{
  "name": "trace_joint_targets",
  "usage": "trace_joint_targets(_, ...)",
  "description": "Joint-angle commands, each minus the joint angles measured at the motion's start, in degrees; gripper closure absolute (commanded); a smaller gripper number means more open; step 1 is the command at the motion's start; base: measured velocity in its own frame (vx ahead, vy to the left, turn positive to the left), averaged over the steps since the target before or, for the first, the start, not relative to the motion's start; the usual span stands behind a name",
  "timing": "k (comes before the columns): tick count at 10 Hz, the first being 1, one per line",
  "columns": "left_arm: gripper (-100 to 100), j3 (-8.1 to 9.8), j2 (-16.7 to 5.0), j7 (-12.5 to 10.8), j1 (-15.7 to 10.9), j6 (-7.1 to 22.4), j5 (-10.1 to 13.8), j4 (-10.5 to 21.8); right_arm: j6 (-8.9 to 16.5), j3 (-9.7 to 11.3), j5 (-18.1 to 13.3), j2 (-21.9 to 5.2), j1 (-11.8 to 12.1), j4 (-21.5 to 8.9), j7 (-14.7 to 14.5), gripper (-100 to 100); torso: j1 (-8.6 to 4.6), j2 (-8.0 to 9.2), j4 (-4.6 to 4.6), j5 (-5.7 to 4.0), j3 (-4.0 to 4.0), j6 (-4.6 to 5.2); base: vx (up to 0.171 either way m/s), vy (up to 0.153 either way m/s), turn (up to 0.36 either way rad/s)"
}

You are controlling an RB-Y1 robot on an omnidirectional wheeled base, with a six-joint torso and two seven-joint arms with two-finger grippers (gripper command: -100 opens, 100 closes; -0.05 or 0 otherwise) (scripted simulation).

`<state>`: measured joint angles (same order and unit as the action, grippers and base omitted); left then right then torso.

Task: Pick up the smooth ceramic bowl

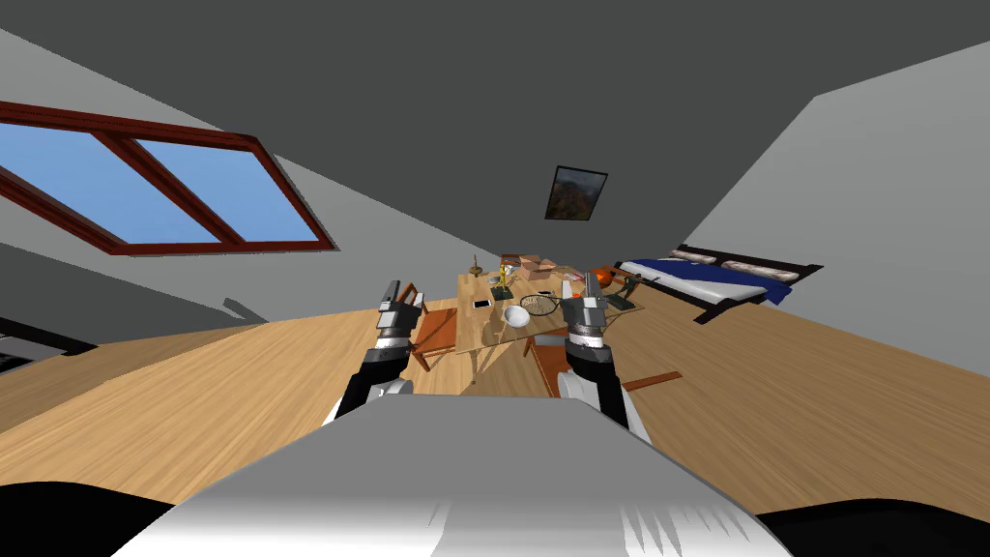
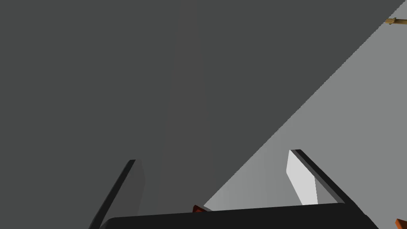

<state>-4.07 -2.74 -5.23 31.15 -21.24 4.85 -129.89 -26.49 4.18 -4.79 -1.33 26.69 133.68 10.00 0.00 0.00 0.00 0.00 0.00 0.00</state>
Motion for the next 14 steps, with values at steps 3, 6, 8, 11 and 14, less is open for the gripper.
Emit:
trace_joint_targets(3,0,0.00,0.0,0.0,0.0,0.0,0.0,0.0,3.9,-0.7,2.7,-3.4,-2.4,-2.5,5.4,-100,0.05,0.14,0.03,0.01,0.08,-0.01,-0.046,0.018,0.014)
trace_joint_targets(6,0,0.00,0.0,0.0,0.0,0.0,0.0,0.0,7.1,-1.2,5.0,-4.7,-4.4,-4.6,9.2,-100,0.04,0.16,0.04,0.01,0.09,-0.01,-0.046,0.015,0.013)
trace_joint_targets(8,0,0.00,0.0,0.0,0.0,0.0,0.0,0.0,8.9,-1.5,6.3,-5.3,-5.5,-5.8,12.3,-100,0.05,0.14,0.03,0.01,0.09,0.00,-0.039,0.015,0.010)
trace_joint_targets(11,0,0.00,0.0,0.0,0.0,0.0,0.0,0.0,11.0,-1.9,7.7,-5.8,-6.7,-7.1,16.2,-100,0.06,0.13,0.03,0.01,0.07,-0.01,-0.036,0.015,0.013)
trace_joint_targets(14,0,0.00,0.0,0.0,0.0,0.0,0.0,0.0,15.4,-2.6,10.8,-6.8,-9.3,-10.0,21.3,-100,0.06,0.12,0.03,0.02,0.07,0.00,-0.038,0.020,0.019)
